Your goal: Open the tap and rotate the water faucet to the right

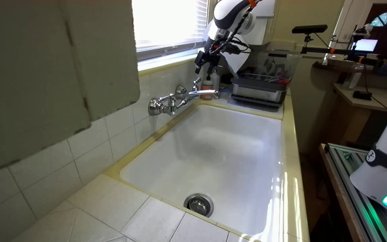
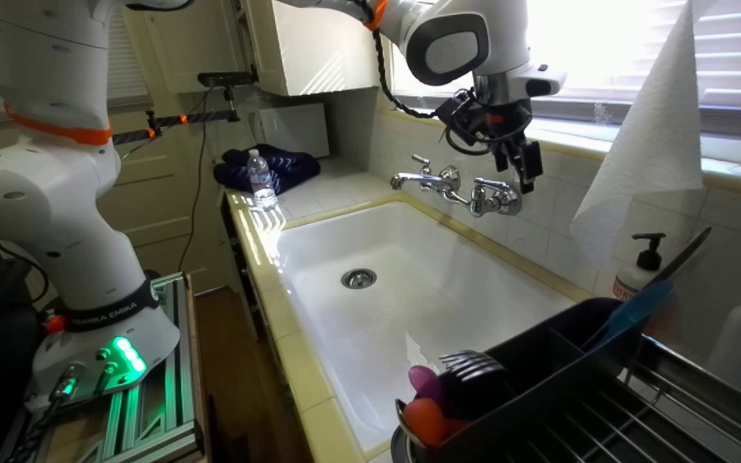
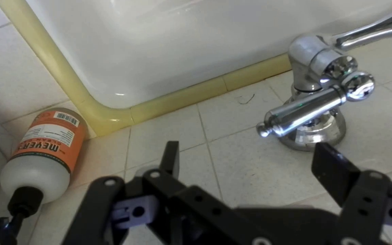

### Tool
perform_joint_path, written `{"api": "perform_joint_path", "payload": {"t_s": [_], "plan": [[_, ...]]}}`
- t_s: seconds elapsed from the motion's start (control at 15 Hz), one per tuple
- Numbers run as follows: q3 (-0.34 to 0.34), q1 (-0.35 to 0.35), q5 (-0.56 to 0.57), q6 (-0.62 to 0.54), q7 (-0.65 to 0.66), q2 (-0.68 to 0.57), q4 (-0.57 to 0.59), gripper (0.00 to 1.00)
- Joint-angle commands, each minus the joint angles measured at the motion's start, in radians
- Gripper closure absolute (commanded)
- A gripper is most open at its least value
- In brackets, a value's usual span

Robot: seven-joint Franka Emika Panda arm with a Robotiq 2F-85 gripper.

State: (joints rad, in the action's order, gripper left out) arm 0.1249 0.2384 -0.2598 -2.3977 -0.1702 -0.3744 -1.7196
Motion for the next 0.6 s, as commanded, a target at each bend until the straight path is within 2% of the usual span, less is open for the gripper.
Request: {"api": "perform_joint_path", "payload": {"t_s": [0.0,0.27,0.53], "plan": [[-0.038,0.037,-0.038,-0.034,-0.049,-0.061,0.052,0.0],[-0.057,0.056,-0.033,-0.03,-0.073,-0.091,0.076,0.0],[-0.049,0.052,0.014,0.015,-0.07,-0.103,0.088,0.0]]}}
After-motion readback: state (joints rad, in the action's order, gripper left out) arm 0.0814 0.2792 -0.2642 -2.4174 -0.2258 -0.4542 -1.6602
